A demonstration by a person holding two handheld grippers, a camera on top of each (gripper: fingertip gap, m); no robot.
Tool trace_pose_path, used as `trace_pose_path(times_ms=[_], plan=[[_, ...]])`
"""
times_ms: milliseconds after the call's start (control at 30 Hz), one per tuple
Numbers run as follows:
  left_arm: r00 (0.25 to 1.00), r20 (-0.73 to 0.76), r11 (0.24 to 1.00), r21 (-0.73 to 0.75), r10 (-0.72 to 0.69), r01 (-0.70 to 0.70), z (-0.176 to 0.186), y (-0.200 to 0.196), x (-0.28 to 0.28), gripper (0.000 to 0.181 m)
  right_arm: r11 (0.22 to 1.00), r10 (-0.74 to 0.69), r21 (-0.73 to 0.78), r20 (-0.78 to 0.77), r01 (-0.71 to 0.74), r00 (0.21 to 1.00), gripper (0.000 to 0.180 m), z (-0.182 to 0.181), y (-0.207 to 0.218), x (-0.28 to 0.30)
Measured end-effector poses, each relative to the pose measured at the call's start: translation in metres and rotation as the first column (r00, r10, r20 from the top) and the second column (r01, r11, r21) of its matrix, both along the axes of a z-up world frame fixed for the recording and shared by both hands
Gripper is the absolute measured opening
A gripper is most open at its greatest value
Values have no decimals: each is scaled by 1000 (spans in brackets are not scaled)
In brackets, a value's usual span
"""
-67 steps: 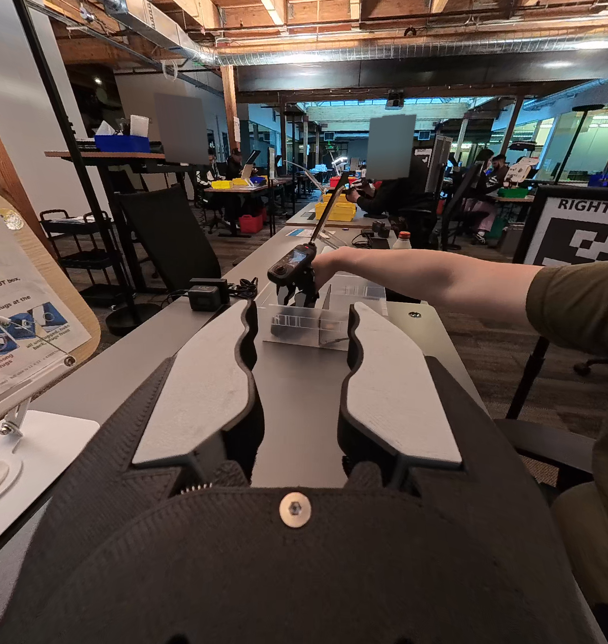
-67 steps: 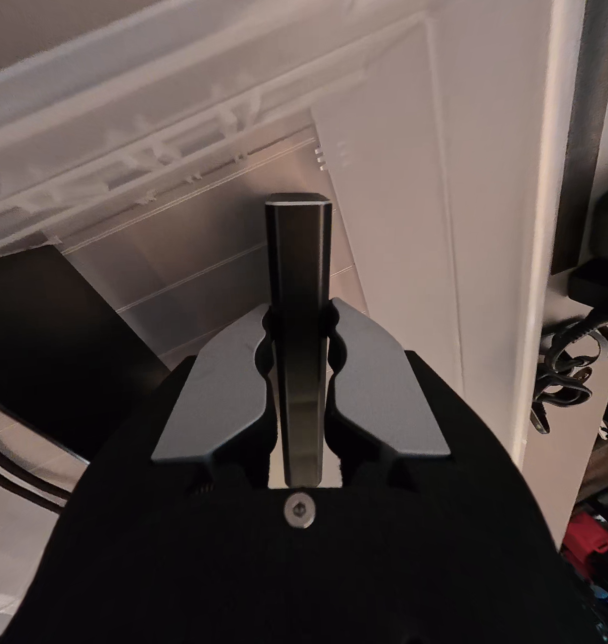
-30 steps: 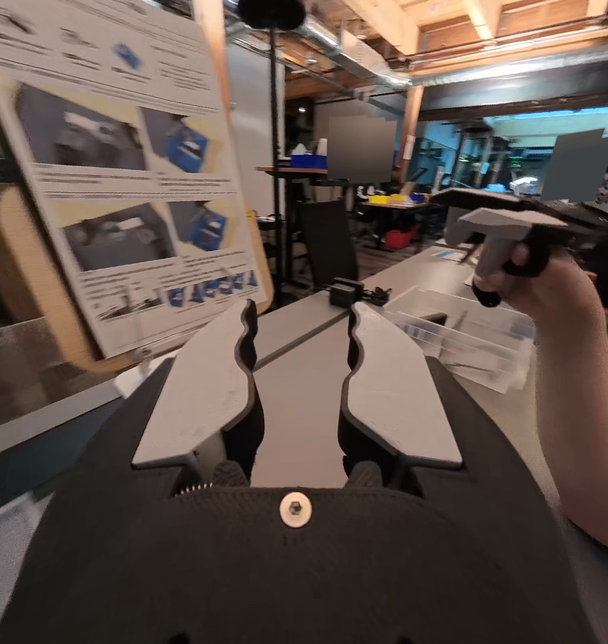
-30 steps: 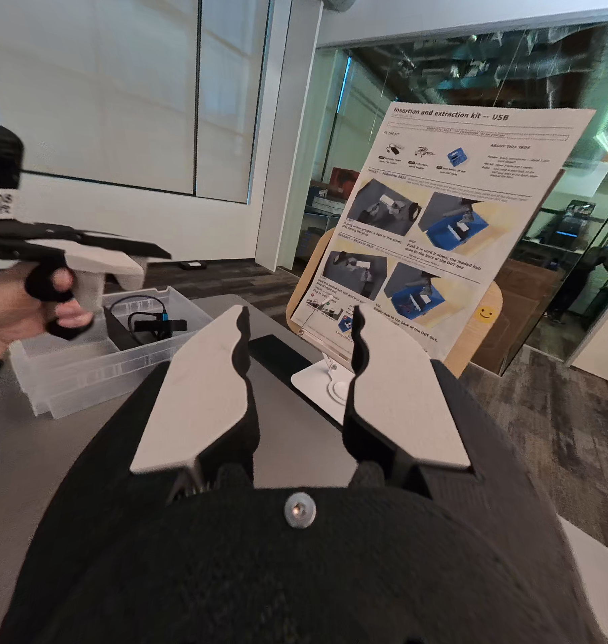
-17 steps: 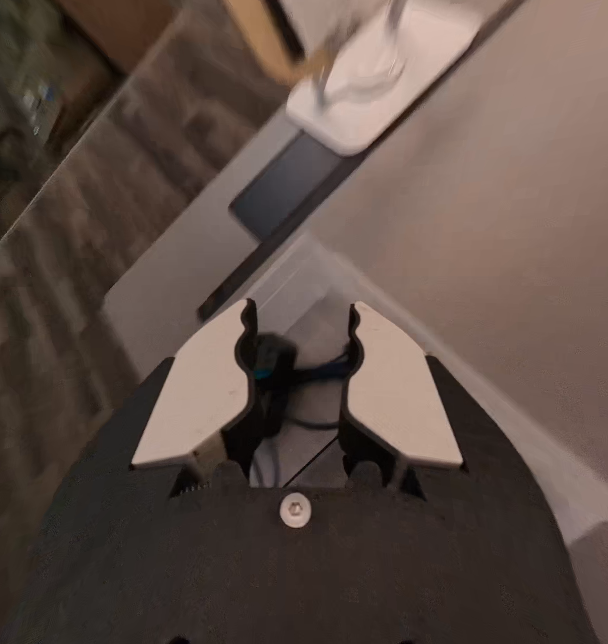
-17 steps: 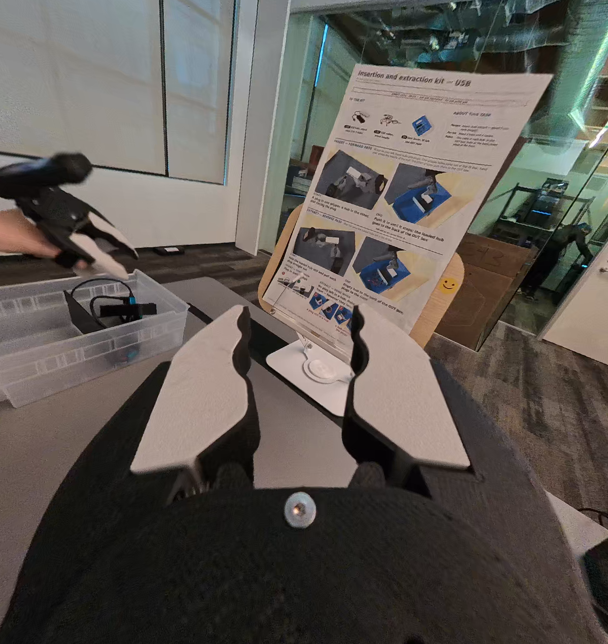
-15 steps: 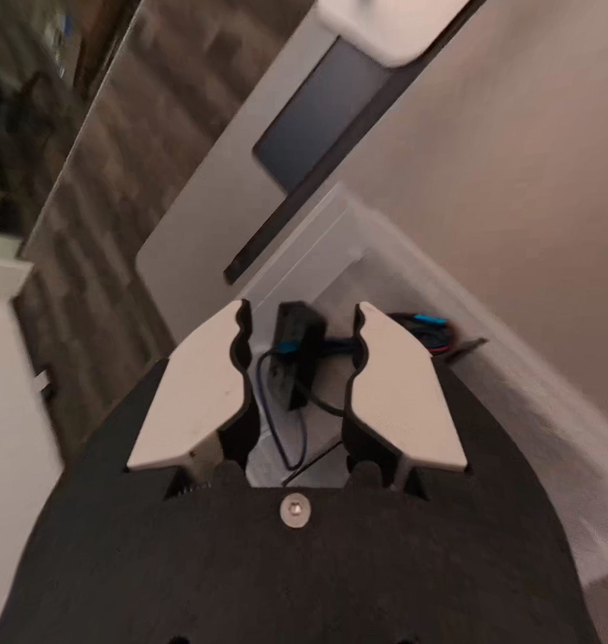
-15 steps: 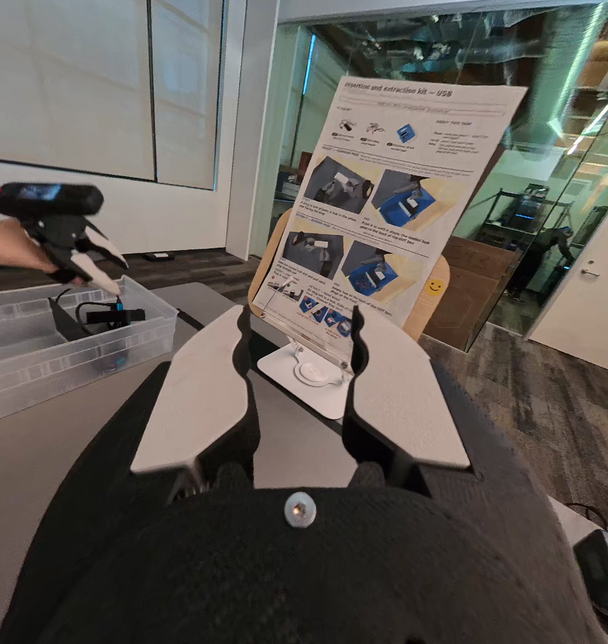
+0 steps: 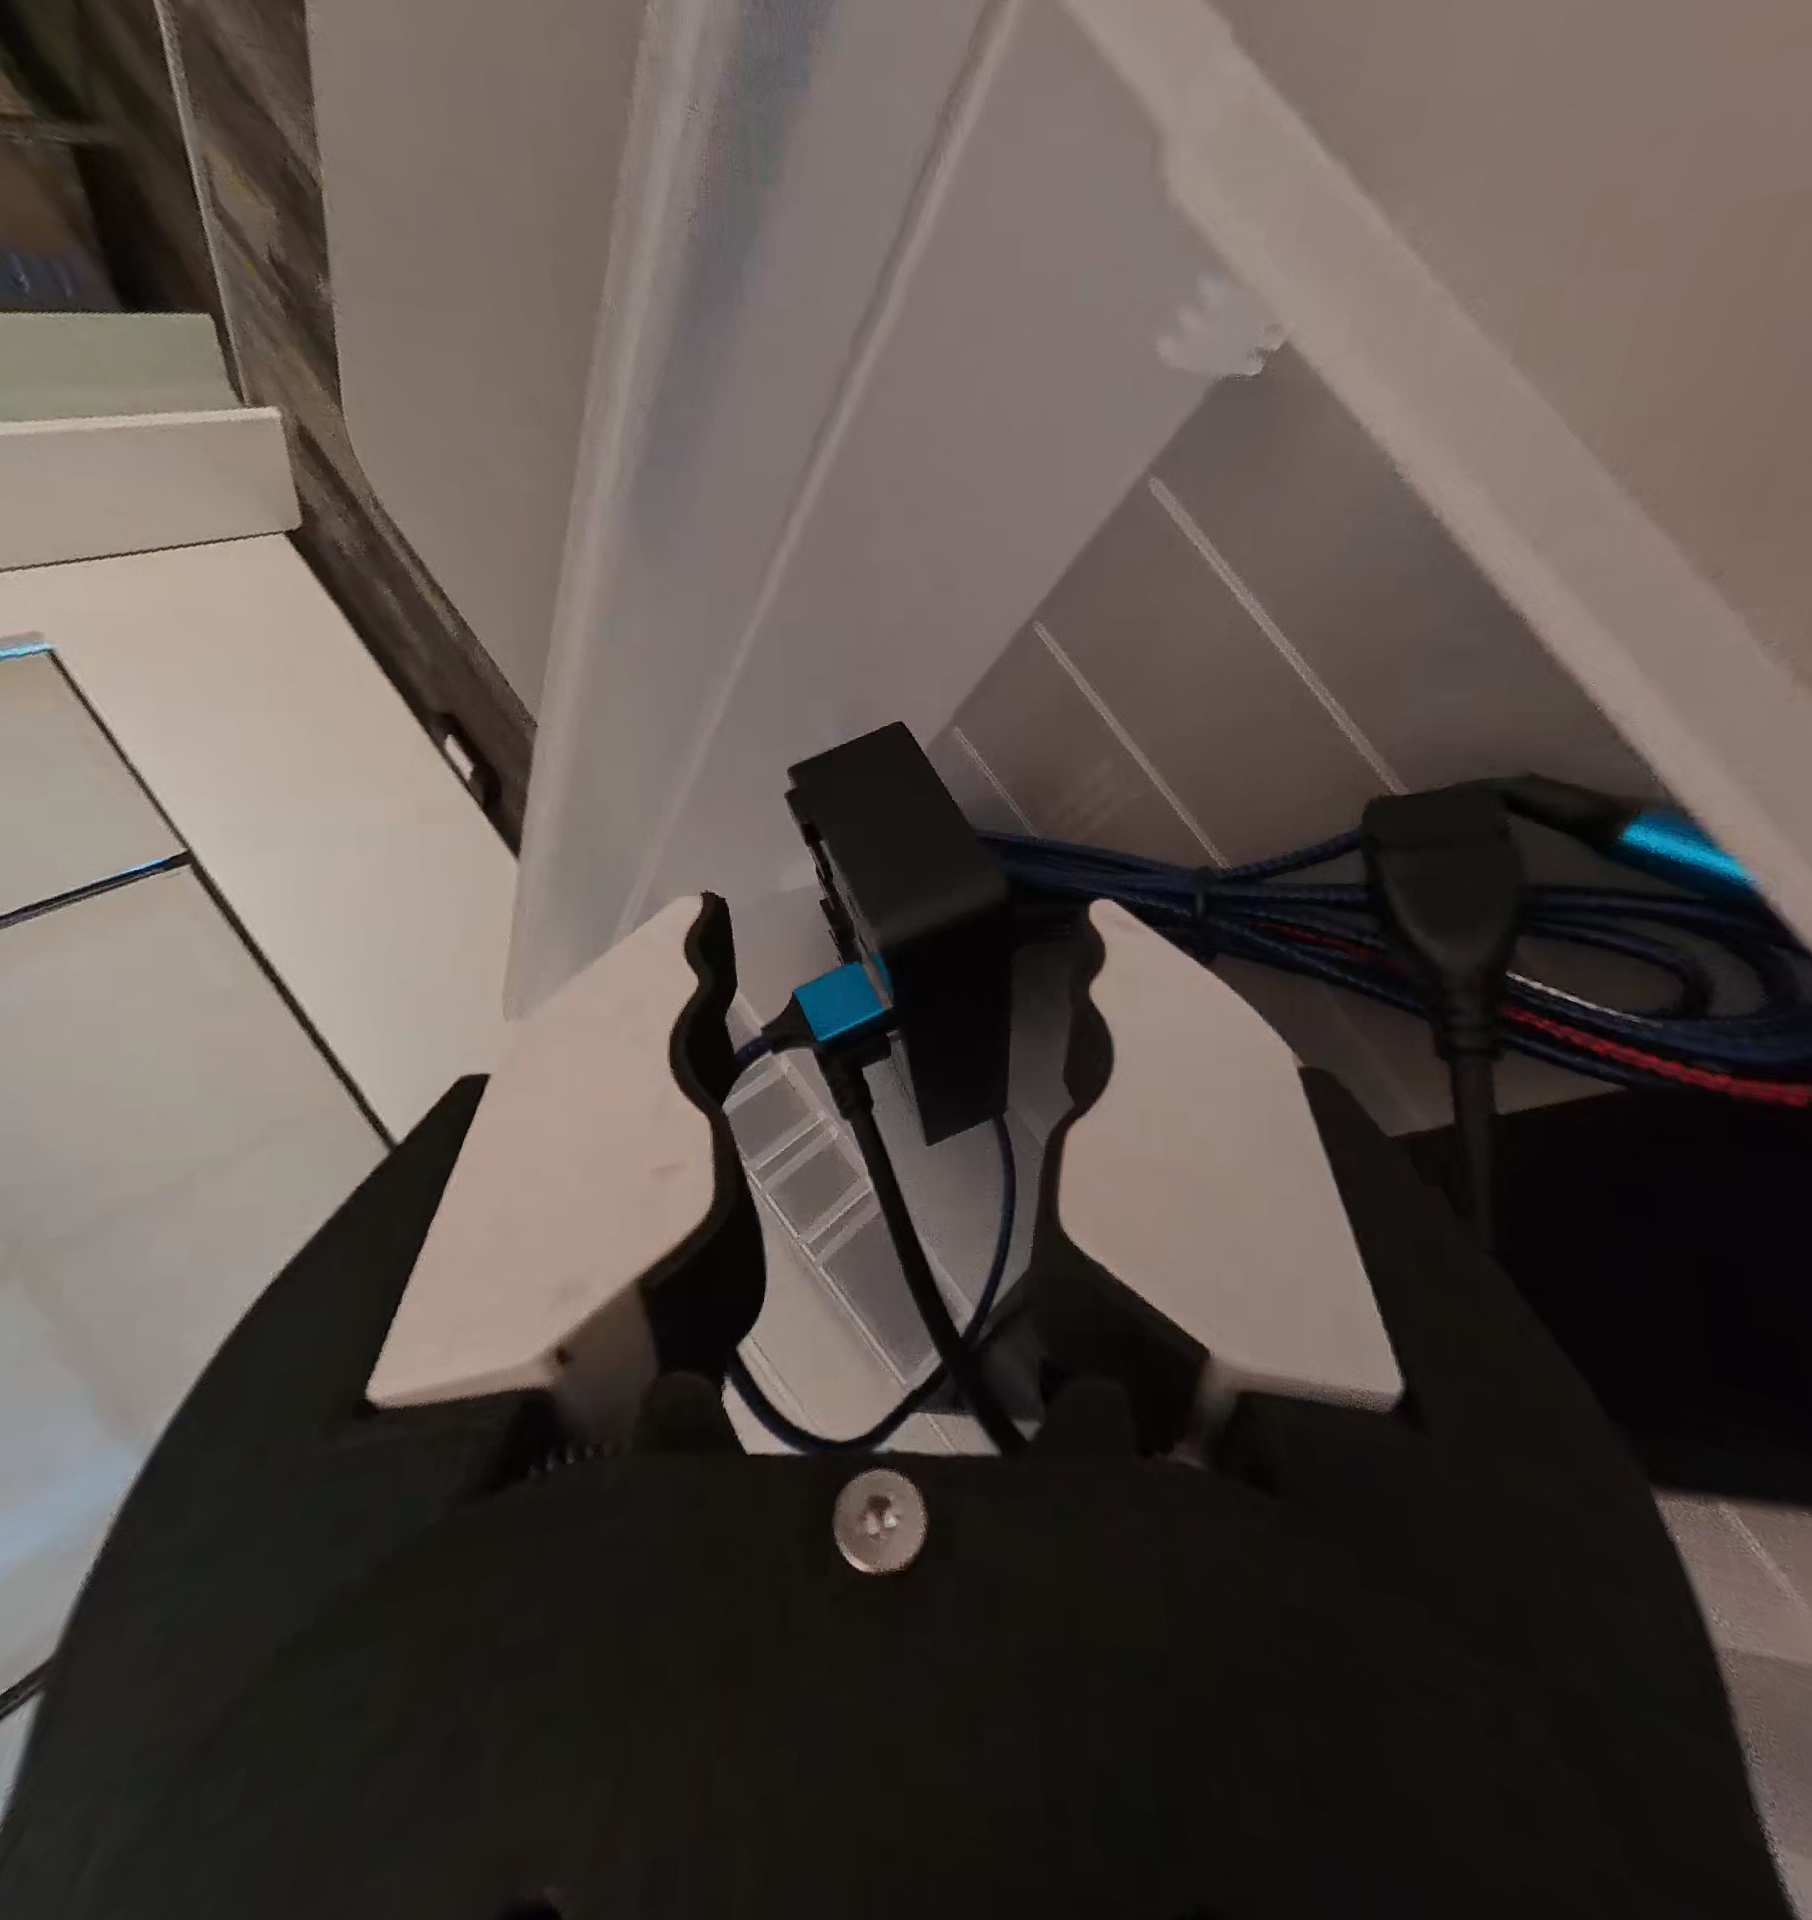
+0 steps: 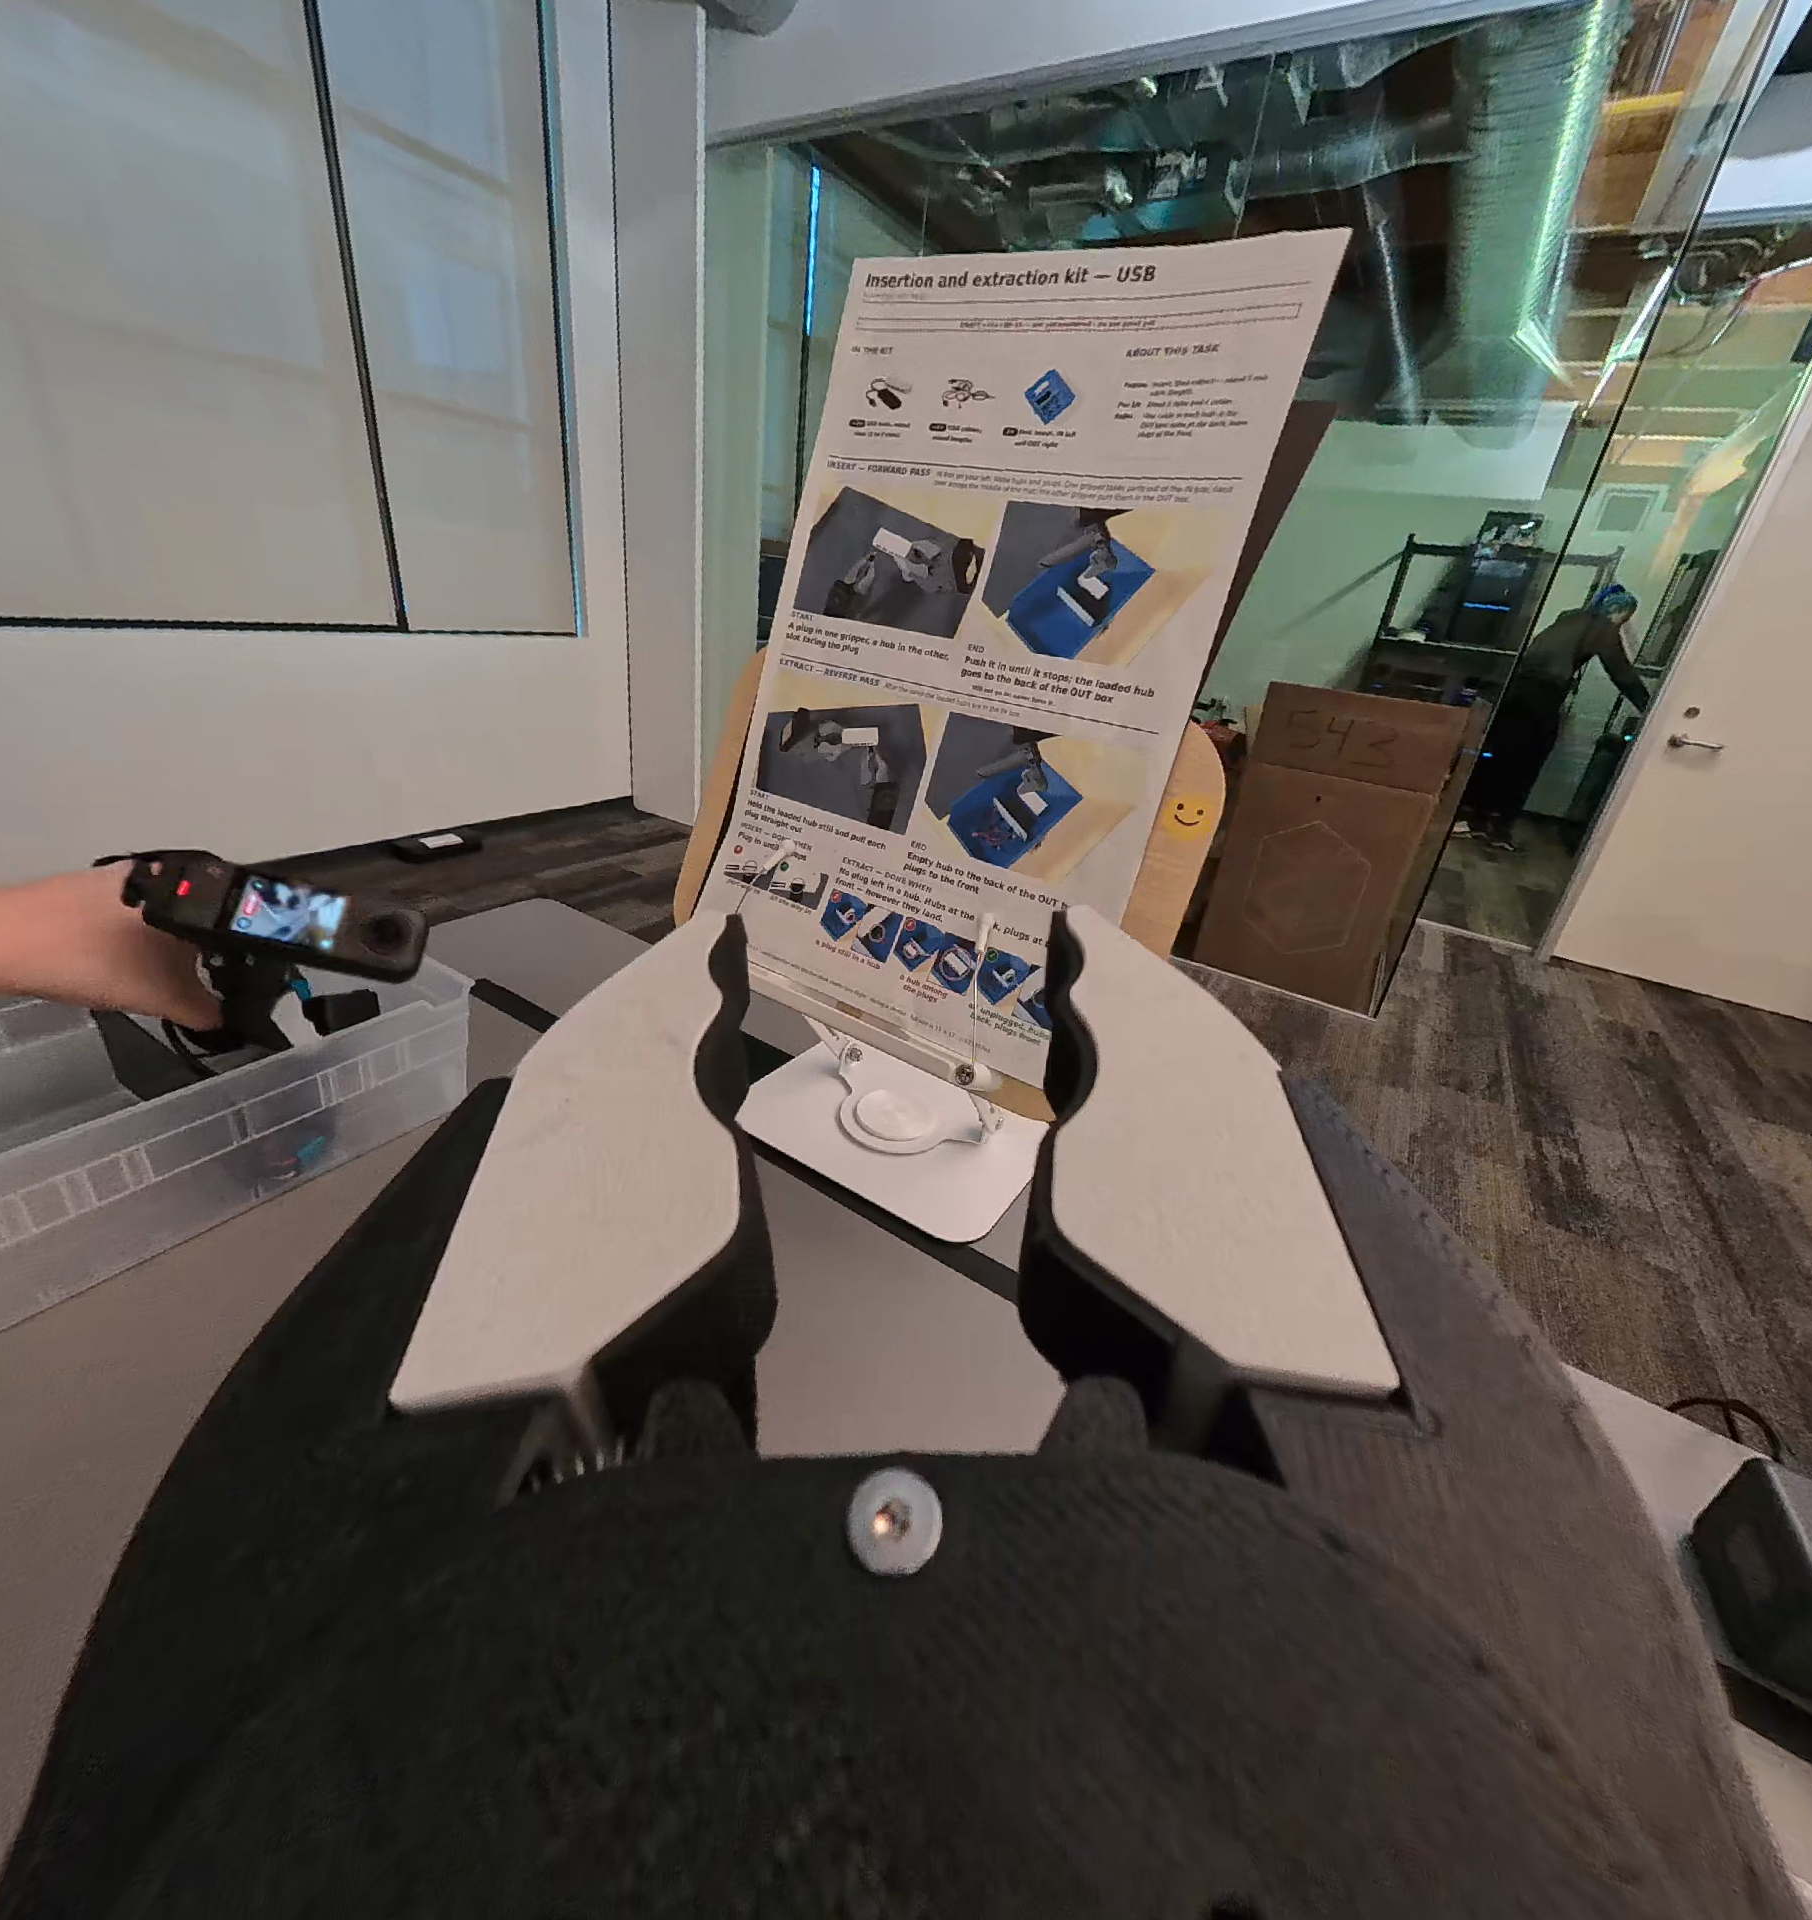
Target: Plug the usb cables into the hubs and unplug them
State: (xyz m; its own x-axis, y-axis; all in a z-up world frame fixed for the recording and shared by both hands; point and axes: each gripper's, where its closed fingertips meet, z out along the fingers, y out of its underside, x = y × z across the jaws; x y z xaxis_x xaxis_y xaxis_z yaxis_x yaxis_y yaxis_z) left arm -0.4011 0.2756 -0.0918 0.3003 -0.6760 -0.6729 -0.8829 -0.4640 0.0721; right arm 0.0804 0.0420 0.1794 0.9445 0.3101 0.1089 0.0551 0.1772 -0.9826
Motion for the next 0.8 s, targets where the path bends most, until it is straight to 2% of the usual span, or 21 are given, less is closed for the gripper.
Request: trace_pose_path(times_ms=[233,367,600,800], plan=[[999,-20,997,57,48,-47,-12,11,-6,51,1000,-6,13,-9,6,1000,55,2,-4,6],[996,-11,994,68,84,-83,-13,13,-9,36,1000,-7,10,-22,8,1000,55,1,-5,10],[994,-41,992,76,100,-97,-4,12,-12,29,1000,-5,12,-32,6,999,54,1,-8,15],[977,199,979,174,73,-109,51,6,-2,27,999,28,22,-46,-27,999,54,4,-10,10]])
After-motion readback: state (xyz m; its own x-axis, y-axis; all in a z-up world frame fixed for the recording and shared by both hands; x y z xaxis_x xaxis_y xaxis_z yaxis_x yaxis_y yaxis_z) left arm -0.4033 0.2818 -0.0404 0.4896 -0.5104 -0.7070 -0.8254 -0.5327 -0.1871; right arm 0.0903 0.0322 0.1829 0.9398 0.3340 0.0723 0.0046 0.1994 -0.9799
